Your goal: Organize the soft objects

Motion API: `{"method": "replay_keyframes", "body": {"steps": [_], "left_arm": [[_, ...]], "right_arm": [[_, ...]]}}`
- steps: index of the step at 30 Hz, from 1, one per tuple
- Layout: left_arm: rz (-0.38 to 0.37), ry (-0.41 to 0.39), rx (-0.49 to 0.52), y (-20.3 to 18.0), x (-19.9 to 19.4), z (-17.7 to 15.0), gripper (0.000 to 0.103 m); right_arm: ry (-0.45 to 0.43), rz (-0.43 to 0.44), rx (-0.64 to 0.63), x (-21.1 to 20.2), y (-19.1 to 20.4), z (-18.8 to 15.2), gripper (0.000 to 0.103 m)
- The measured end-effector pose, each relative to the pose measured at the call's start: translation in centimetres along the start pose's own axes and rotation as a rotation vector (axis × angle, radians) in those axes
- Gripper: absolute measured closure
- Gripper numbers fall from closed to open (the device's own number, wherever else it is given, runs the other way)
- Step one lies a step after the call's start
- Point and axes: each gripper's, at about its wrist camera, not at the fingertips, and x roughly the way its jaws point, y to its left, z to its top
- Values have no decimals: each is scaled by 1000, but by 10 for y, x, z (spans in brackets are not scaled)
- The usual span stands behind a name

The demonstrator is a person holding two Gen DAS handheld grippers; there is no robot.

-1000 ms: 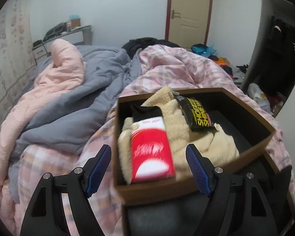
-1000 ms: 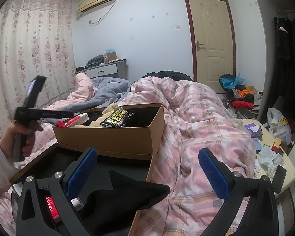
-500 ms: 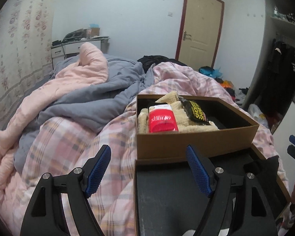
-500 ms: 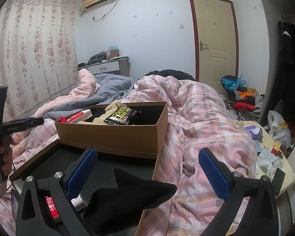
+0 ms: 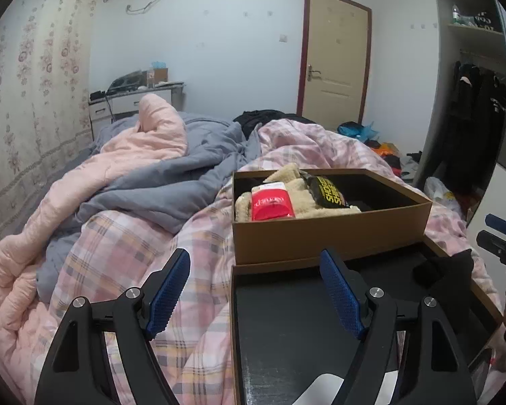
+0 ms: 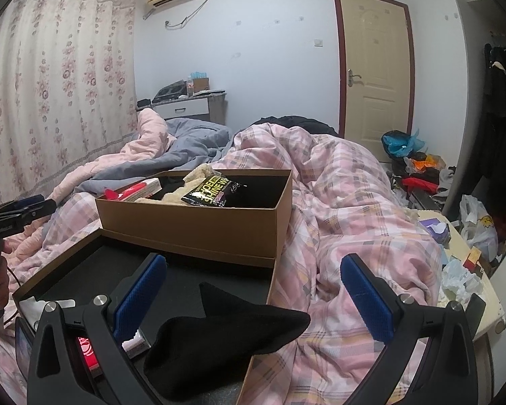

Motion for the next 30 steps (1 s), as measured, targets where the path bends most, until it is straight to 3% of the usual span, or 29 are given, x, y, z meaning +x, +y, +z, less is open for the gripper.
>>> {"method": "replay_keyframes", "body": {"steps": [13,30], "left_arm": [[5,0,-62,17,1,-7,26],[3,14,-36,11,5,-10,26]], "right_arm": [[42,-3,-47,5,6,-1,1],[78,-19,-43,10,6,-4,1]]}}
